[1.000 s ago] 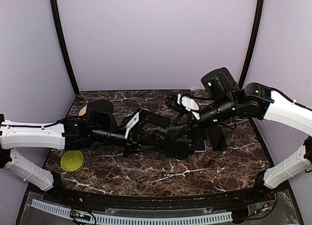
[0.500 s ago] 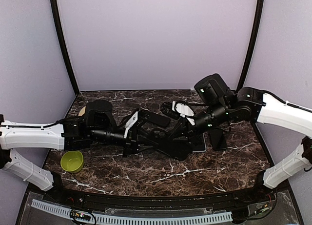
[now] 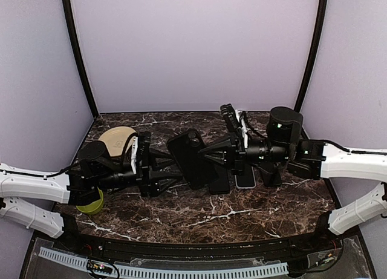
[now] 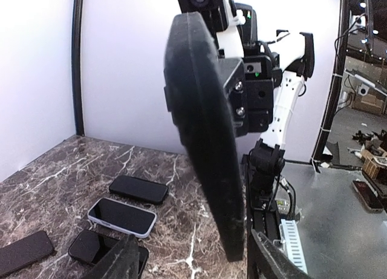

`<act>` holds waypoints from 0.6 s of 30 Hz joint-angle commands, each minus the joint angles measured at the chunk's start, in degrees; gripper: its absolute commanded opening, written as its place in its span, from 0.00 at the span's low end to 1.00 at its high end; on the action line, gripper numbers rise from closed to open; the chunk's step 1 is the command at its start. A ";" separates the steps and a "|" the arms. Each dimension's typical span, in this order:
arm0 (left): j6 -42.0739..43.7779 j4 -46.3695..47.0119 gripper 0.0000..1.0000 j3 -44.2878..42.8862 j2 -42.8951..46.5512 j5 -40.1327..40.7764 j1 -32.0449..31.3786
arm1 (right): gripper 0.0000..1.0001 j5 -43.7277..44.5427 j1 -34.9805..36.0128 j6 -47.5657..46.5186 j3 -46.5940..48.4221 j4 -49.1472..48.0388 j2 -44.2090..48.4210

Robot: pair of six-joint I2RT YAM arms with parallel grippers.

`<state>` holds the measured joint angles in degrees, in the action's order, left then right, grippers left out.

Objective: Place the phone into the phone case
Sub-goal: Pass from the right arm to the left

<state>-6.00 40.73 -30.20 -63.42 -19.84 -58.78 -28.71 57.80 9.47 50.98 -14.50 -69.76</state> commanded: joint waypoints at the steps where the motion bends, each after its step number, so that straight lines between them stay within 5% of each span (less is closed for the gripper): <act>1: -4.25 9.65 0.63 1.38 0.75 0.72 -0.19 | 0.00 0.52 0.45 6.34 -1.35 -17.97 -2.08; 7: -6.01 10.92 0.57 1.66 0.45 1.14 -0.19 | 0.00 -1.26 1.24 7.01 0.43 -18.85 -5.66; 14: -5.93 10.38 0.02 1.80 0.93 2.48 -0.19 | 0.00 -1.33 1.43 5.87 1.19 -16.86 -6.26; 18: -5.23 9.54 0.00 1.79 1.48 4.70 -0.19 | 0.06 0.43 1.39 4.10 1.52 -13.73 -5.35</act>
<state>-12.25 49.15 -28.93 -63.37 -16.64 -58.70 -29.10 58.89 14.76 50.33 -28.29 -76.07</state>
